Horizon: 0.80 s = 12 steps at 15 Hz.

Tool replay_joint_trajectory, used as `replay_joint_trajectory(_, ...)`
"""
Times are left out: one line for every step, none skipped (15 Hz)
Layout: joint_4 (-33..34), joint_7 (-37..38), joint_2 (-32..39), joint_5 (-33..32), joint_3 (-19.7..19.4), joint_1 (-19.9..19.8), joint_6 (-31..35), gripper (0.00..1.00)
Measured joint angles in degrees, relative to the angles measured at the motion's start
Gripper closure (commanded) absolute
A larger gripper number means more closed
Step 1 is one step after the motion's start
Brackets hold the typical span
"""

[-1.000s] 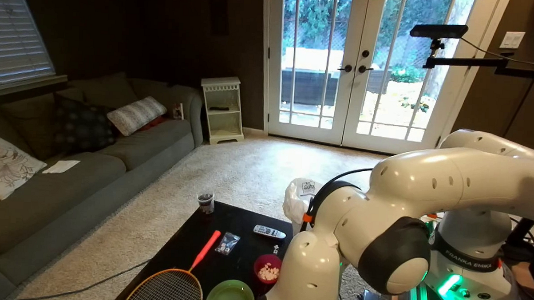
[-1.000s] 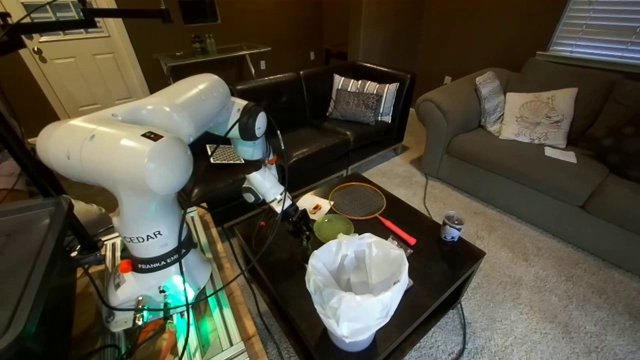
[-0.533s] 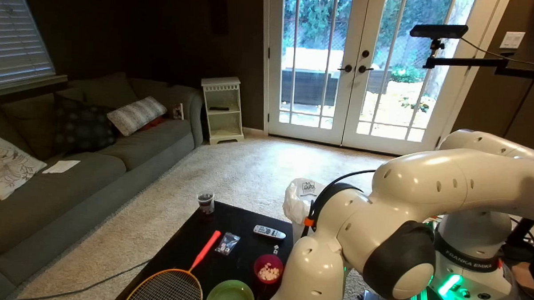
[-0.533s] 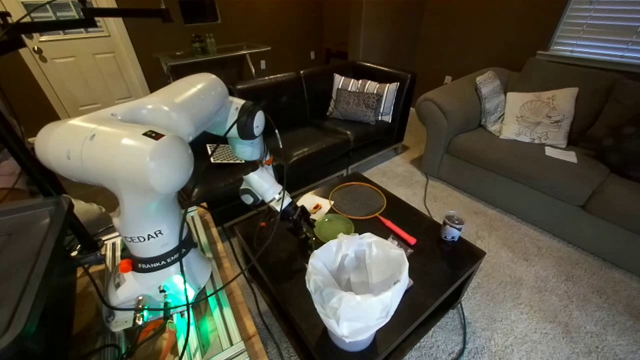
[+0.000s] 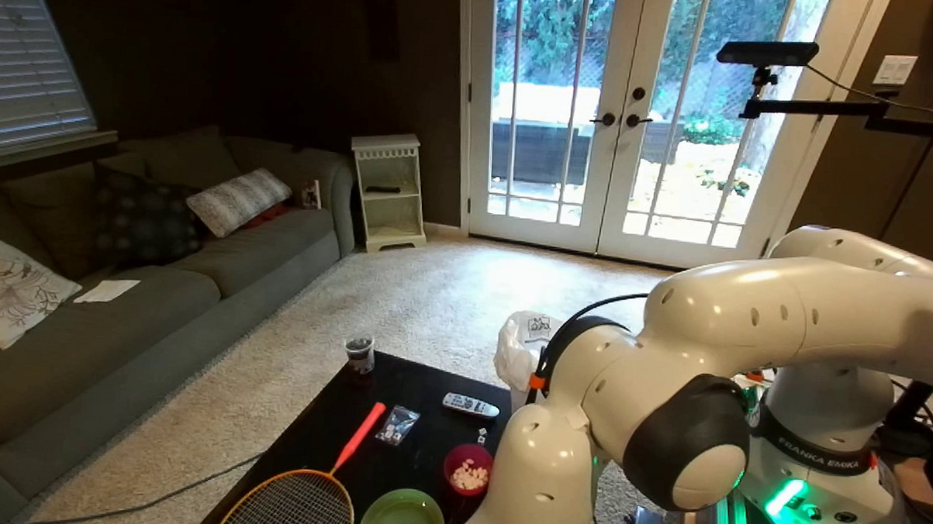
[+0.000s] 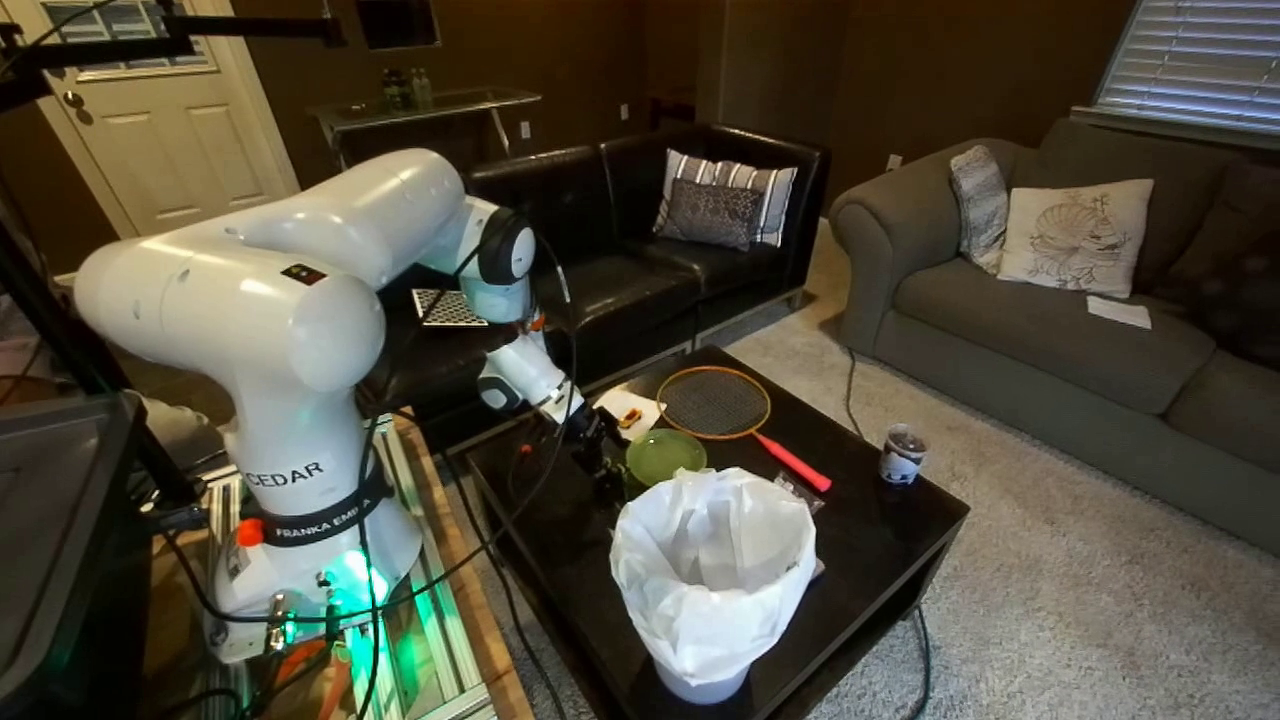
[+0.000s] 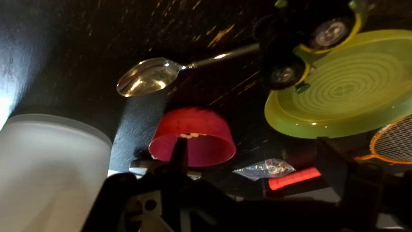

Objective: Pick up the green object and put it back down

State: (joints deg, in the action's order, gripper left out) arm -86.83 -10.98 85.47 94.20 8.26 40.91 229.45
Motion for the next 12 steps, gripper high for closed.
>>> replay_joint_trajectory(0.0,0.7,-0.1,-2.1,0.9,-1.1,-1.6,0.00)
replay_joint_trajectory(0.0,2.0,-0.3,-4.7,1.6,-2.1,-3.6,0.00)
replay_joint_trajectory(-0.2,3.7,-0.6,-8.1,1.4,-2.4,-5.8,0.00)
replay_joint_trajectory(-0.6,6.0,-1.2,-12.0,0.6,-2.4,-8.1,0.00)
replay_joint_trajectory(-1.4,8.1,-1.9,-16.4,0.0,-2.4,-9.8,0.00)
replay_joint_trajectory(-2.5,10.1,-2.6,-21.2,-0.7,-2.4,-11.0,0.00)
replay_joint_trajectory(-3.5,11.7,-3.4,-25.7,-1.1,-2.5,-12.0,0.00)
replay_joint_trajectory(-4.7,12.8,-4.1,-30.2,-1.3,-2.8,-12.4,0.00)
replay_joint_trajectory(-6.1,13.6,-4.9,-34.6,-1.0,-3.5,-12.5,0.00)
replay_joint_trajectory(-7.8,13.8,-5.7,-37.9,-0.6,-4.5,-12.6,0.00)
replay_joint_trajectory(-9.5,13.4,-6.4,-39.9,-0.1,-5.5,-13.1,0.00)
replay_joint_trajectory(-11.3,12.3,-7.3,-40.7,0.2,-6.5,-14.6,0.00)
